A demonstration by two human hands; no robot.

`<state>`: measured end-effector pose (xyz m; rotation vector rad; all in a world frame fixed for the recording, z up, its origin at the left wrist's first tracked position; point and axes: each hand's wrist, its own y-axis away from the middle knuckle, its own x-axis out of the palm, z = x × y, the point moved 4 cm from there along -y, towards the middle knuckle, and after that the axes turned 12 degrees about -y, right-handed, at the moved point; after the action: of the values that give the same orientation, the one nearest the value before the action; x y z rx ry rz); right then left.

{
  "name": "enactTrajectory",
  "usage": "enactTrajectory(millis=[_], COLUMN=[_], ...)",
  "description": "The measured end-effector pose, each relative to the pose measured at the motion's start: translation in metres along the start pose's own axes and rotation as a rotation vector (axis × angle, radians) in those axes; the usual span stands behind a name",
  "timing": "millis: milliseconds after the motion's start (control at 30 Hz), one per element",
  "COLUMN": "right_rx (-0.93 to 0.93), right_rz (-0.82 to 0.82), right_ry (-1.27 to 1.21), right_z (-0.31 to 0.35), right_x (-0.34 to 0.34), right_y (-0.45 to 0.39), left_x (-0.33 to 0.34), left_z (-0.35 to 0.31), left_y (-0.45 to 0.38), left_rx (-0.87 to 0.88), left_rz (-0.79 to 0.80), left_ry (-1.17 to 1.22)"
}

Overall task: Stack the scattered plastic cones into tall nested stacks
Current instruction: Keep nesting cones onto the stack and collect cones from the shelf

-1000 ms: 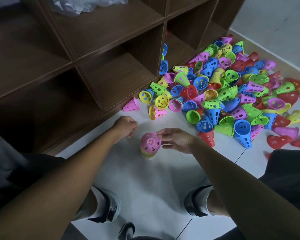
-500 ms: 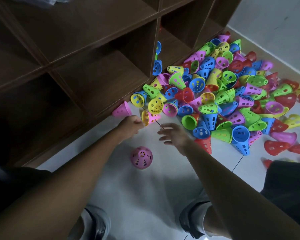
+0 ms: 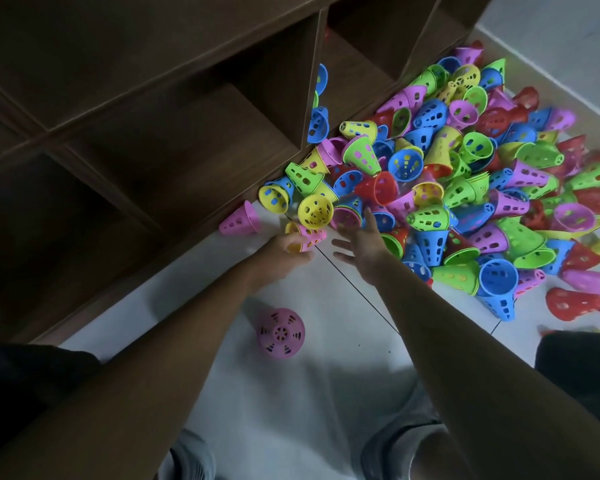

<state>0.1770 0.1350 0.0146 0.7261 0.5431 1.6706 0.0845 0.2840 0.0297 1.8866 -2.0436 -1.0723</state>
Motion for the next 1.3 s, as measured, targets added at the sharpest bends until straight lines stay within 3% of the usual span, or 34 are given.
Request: enactTrajectory(millis=[400,500,633,733,900,1200,1300], right_rx=[0.015,-0.039,-0.195,-0.256,-0.275,-0.191,-0.189], right_rz=[-0.097,-0.164,-0.352,-0.46,-0.492,-0.338,-0.362], right_ry=[-0.003,-0.023,0.219,0.26,0.286,0.159,0.056], right_z=[-0.002,-0.004,-0.006,-0.008,-0.011,-0.005,-0.006], right_x=[-0.013,-0.019,-0.028,-0.037,-0.047,-0.048,-0.05], right_y=[-0.023,-0.027,-0.02,-0.009,0.001,0.022,0.03], left_x=[0.0,-0.002,-0.012,-0.019,-0.031,-0.047,-0.053], left_z=[-0.001,0.0,0.013,0.021,0.021,0.013,0.011], left_y=[-0.009,-0.007,-0.008,-0.005,0.008,0.041,0.055], left_rx=[-0.032,-0.01,-0.038,-0.039,-0.052,-0.032,-0.006], left_rz=[0.063,-0.008,-0.152,-0.241,-0.339,-0.143,-0.08], left_ry=[-0.004,0.025,0.028,-0.005,0.0,0.32,0.408])
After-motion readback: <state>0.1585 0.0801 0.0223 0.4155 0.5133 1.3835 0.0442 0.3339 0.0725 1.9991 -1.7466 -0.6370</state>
